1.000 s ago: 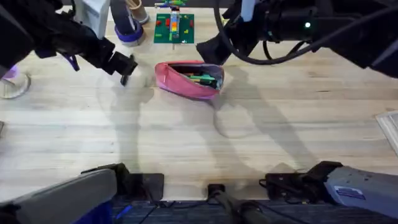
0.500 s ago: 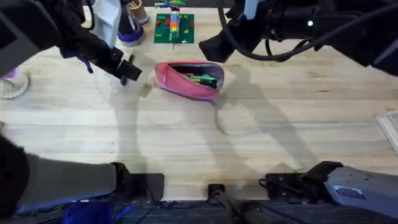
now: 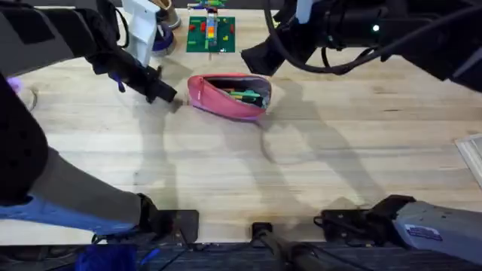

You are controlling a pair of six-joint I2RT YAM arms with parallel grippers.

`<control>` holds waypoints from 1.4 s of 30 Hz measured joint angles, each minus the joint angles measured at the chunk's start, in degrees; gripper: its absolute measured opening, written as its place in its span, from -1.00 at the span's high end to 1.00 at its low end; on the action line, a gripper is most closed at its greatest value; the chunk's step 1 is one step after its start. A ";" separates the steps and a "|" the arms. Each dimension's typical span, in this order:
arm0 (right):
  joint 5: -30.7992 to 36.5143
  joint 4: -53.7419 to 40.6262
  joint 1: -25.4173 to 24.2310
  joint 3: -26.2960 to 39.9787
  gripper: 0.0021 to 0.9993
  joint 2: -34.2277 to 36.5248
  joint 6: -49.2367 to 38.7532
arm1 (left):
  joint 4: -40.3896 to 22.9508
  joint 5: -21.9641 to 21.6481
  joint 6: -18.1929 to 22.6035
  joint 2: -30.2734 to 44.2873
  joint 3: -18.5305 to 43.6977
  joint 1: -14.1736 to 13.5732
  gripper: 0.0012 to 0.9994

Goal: Unzip the bag, pick up the pens from the table one at a time and place them inside, then zip the bag closed.

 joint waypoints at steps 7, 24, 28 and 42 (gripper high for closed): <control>0.00 -0.02 0.00 0.00 -1.00 0.00 0.00 | -0.20 0.44 -0.04 0.78 0.82 0.08 -0.98; 0.00 -0.02 -0.02 0.00 -0.99 0.00 0.00 | -1.90 3.70 -0.64 1.37 0.82 -0.46 0.47; 0.00 -0.02 -0.02 0.00 -0.99 0.00 0.00 | -1.51 4.36 -0.82 1.38 0.82 -0.46 0.83; 0.00 -0.08 -0.02 0.00 -0.99 0.00 -0.02 | -1.27 4.12 -4.81 1.36 0.91 -0.46 0.92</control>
